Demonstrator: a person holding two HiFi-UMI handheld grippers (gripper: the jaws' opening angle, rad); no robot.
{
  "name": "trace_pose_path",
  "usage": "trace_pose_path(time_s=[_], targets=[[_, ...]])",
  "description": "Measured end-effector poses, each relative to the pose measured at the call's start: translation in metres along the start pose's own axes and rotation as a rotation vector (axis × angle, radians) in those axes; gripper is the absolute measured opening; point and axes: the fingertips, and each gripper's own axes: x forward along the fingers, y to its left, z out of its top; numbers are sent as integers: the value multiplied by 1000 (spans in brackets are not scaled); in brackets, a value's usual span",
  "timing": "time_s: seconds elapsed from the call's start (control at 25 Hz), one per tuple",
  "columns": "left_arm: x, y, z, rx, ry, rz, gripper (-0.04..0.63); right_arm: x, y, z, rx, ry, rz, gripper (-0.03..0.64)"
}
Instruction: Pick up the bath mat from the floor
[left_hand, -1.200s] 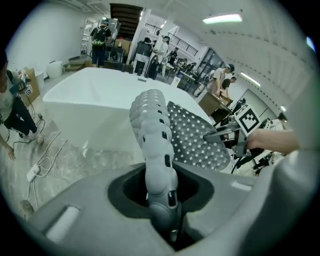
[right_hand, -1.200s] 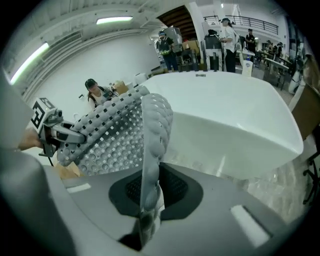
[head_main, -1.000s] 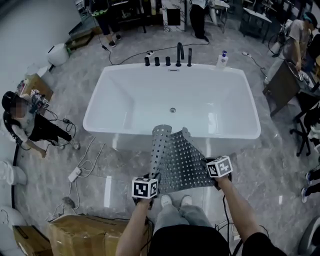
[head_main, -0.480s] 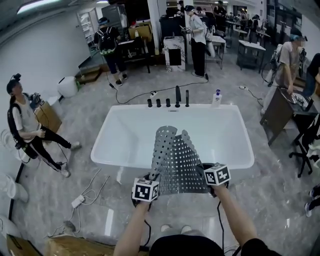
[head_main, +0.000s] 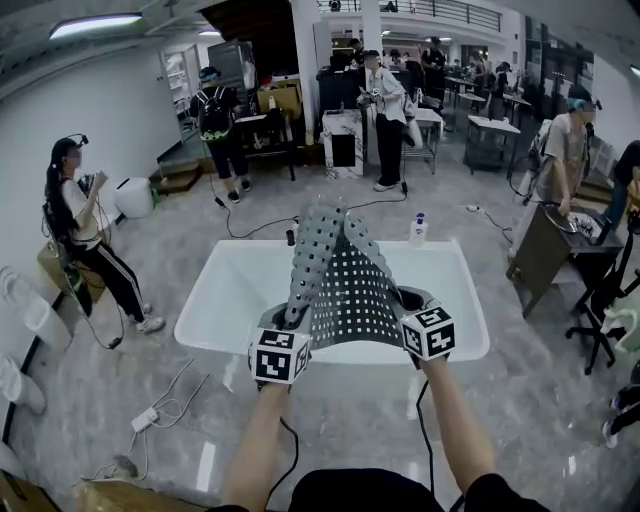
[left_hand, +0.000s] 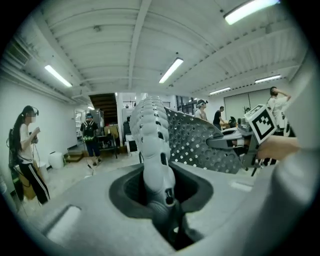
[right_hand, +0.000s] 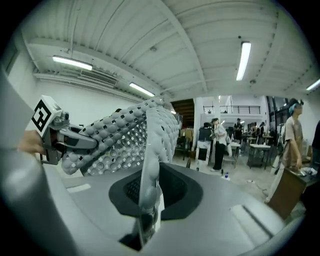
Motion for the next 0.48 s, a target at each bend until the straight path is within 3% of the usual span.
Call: trace_pose_path(time_s=[0.24, 0.48], targets=[[-15, -15, 57, 61, -163, 44, 87, -41, -9, 60, -127, -170, -92, 23], [-18, -29, 76, 66, -224, 43, 87, -63, -26, 79, -155, -248, -163, 23]])
